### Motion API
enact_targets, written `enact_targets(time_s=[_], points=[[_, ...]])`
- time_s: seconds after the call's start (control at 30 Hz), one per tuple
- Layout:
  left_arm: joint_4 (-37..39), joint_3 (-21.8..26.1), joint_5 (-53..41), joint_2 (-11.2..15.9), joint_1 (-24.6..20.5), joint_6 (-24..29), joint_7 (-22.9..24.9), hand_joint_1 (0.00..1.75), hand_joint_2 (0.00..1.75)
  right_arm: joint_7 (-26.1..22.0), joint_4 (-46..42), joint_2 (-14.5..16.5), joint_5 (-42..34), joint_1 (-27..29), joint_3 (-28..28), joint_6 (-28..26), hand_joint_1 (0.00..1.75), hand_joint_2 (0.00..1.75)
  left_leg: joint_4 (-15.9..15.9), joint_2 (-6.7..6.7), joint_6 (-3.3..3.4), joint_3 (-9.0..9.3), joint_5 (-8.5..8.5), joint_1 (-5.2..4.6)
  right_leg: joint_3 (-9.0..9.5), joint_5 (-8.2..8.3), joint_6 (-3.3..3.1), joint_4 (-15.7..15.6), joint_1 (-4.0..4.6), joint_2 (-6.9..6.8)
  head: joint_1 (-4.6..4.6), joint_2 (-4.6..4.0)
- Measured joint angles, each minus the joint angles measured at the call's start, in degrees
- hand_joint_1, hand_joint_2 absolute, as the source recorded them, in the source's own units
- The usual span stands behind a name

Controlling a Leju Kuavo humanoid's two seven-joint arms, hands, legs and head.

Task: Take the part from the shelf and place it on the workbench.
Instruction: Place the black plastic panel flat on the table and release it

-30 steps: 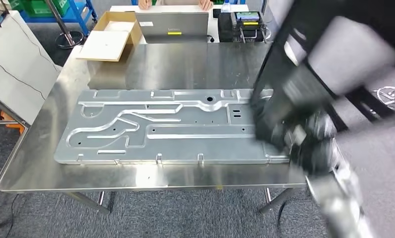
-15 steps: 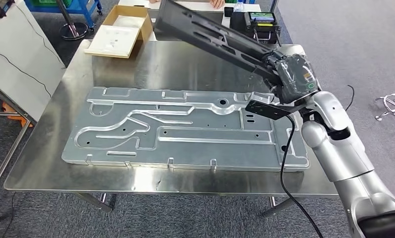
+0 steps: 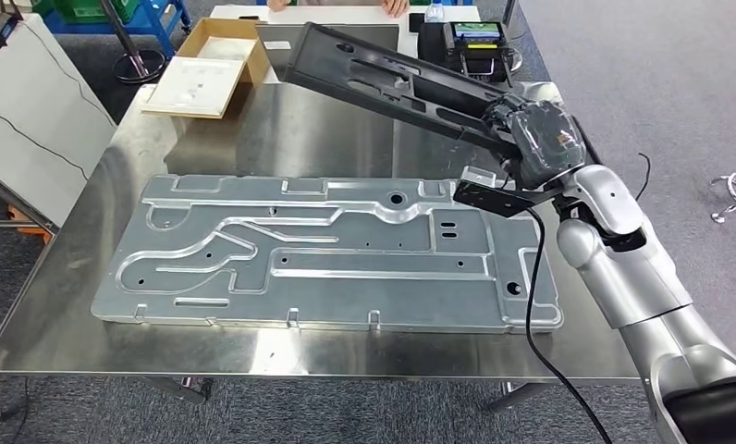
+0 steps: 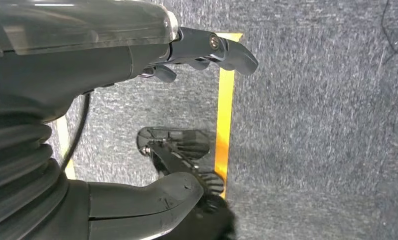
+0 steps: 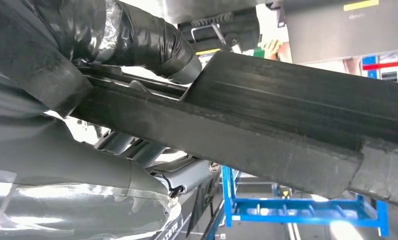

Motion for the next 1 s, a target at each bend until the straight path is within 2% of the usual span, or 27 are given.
enact_targets(time_s=[0.03,0.1,0.13,0.17,0.23,0.33,0.4,0.47,0.5,0.53,0.57,0.6,0.63,0.7,0.73,0.8,0.87,0.9,0.97,1.0], points=[[0.0,0.0,0.0,0.0,0.0,0.0,0.0,0.00,1.75,0.1,0.2,0.1,0.3,-0.1,0.4,0.3,1.75,1.75,-1.0,0.00,0.18,0.01,1.58,-0.01,0.14,-0.15,-0.06,0.1,0.12,0.02,-0.01,0.00],[0.0,-0.1,-0.2,0.0,-0.1,-0.1,0.0,0.00,1.75,0.5,0.9,0.4,1.3,-0.9,1.5,1.1,1.75,1.75,-7.9,0.00,0.81,2.55,6.23,-0.13,0.51,-0.50,-0.01,0.3,0.27,0.09,-0.01,0.00],[0.0,-0.2,-0.3,0.0,-0.1,-0.2,0.0,0.00,1.75,0.5,1.8,0.7,1.8,-1.6,2.2,1.7,1.75,1.75,-11.3,0.01,1.09,3.97,7.77,-0.27,0.59,-0.65,0.10,0.4,0.39,0.18,0.00,0.00],[0.0,-0.4,-0.5,0.1,-0.2,-0.3,0.0,0.00,1.75,0.4,3.0,1.1,2.2,-2.6,3.2,2.5,1.75,1.75,-13.7,0.02,1.32,5.00,8.53,-0.42,0.55,-0.71,0.29,0.5,0.44,0.29,0.00,0.00],[0.0,-0.7,-0.5,0.1,-0.3,-0.7,-0.2,0.00,1.75,-0.6,6.0,1.7,2.1,-4.1,5.2,4.8,1.75,1.75,-15.3,0.01,1.50,5.61,8.54,-0.66,0.33,-0.63,0.78,0.5,0.50,0.46,0.02,0.00],[0.0,-1.3,-0.5,0.0,-0.5,-2.0,-1.4,0.00,1.75,-3.8,10.8,2.8,0.0,-5.1,7.9,8.1,1.75,1.75,-15.9,0.01,2.19,5.75,8.97,-0.26,-0.10,-1.33,1.62,1.3,0.45,0.31,0.02,0.00],[0.0,-1.5,-0.6,0.0,-0.8,-3.0,-2.5,0.00,1.75,-6.0,14.2,3.8,-2.0,-5.2,9.4,10.0,1.75,1.75,-16.1,0.01,2.54,5.82,9.18,-0.09,-2.38,-4.19,2.14,6.4,0.20,0.16,0.04,0.00],[0.0,-2.0,-0.9,-0.1,-0.9,-3.8,-3.3,0.00,1.75,-7.9,18.3,5.3,-3.7,-4.4,11.2,11.3,1.75,1.75,-16.1,-0.01,2.65,5.83,9.15,-0.10,-6.26,-7.41,2.54,14.2,0.00,0.13,0.04,0.00],[0.0,-2.2,-1.0,-0.1,-0.9,-4.0,-3.6,0.00,1.75,-8.7,20.5,6.2,-4.1,-3.5,12.3,11.1,1.75,1.75,-16.1,-0.03,2.66,5.89,9.09,-0.10,-7.56,-7.78,2.64,16.5,-0.09,0.12,0.04,0.00],[0.0,-2.5,-1.2,-0.1,-0.9,-4.1,-3.7,0.00,1.75,-9.3,22.7,7.3,-4.4,-2.5,13.3,10.4,1.75,1.75,-16.1,-0.07,2.64,5.98,9.00,-0.10,-7.80,-6.98,2.64,16.6,-0.17,0.11,0.04,0.00],[0.0,-2.7,-1.3,-0.1,-0.9,-4.2,-3.9,0.00,1.75,-9.8,24.9,8.3,-4.6,-1.6,14.2,9.5,1.75,1.75,-16.0,-0.10,2.57,6.13,8.86,-0.11,-6.91,-5.22,2.54,14.4,-0.24,0.09,0.04,0.00],[0.0,-2.8,-1.4,-0.1,-0.9,-4.3,-4.0,0.00,1.75,-10.4,26.7,9.1,-4.8,-1.3,14.9,8.7,1.75,1.75,-15.9,-0.07,2.42,6.40,8.64,-0.13,-4.99,-2.85,2.32,10.2,-0.26,0.07,0.03,0.00],[0.0,-2.9,-1.5,-0.1,-1.0,-4.3,-4.1,0.00,1.75,-10.8,28.3,9.8,-5.0,-1.3,15.5,8.1,1.75,1.75,-15.9,0.00,2.24,6.67,8.42,-0.15,-2.93,-1.18,2.05,6.2,-0.17,0.05,0.03,0.00],[0.0,-3.1,-1.6,-0.2,-1.2,-4.4,-4.2,0.00,1.75,-11.4,30.4,10.7,-5.3,-1.9,16.4,8.0,1.75,1.75,-15.9,0.20,1.71,7.08,8.05,-0.19,-0.26,0.24,1.50,1.0,0.32,0.12,0.03,0.00],[0.0,-3.2,-1.6,-0.2,-1.4,-4.4,-4.2,0.00,1.75,-11.5,31.2,11.1,-5.5,-2.1,16.8,8.0,1.75,1.75,-15.9,0.26,1.42,7.23,7.96,-0.15,0.05,-0.07,1.27,0.6,0.58,0.17,0.03,0.00],[0.0,-3.3,-1.6,-0.3,-1.5,-4.4,-4.2,0.00,1.75,-11.6,32.4,11.8,-5.8,-2.5,17.5,7.8,0.87,0.87,-16.0,0.31,0.75,7.67,7.69,-0.04,0.60,0.02,0.70,0.0,0.64,0.19,0.03,0.00],[0.0,-3.5,-1.6,-0.4,-1.6,-4.4,-4.3,0.00,1.75,-11.6,33.2,12.5,-6.3,-2.6,17.9,7.5,0.00,0.00,-14.0,0.31,0.21,7.17,6.07,0.07,1.34,0.31,0.03,-0.9,0.35,-0.02,0.03,0.00],[0.0,-3.6,-1.6,-0.4,-1.6,-4.4,-4.4,0.00,1.75,-11.5,33.6,12.8,-6.6,-2.4,18.0,7.3,0.00,0.00,-11.3,0.29,0.00,5.99,4.39,0.16,1.52,0.45,-0.23,-1.2,0.22,-0.18,0.02,0.00],[0.0,-3.9,-1.8,-0.4,-1.4,-4.2,-4.5,0.00,1.75,-11.2,34.1,13.2,-7.0,-1.9,18.2,7.1,0.00,0.00,-3.9,0.29,-0.47,2.48,0.64,0.19,1.27,0.54,-0.46,-1.2,0.23,-0.38,-0.01,0.00],[0.0,-4.0,-1.9,-0.4,-1.3,-4.0,-4.5,0.00,1.75,-11.1,34.2,13.3,-7.2,-1.7,18.2,7.0,0.00,0.00,-1.0,0.30,-0.68,1.10,-0.32,0.22,1.06,0.56,-0.45,-1.0,0.19,-0.42,-0.02,0.00]])
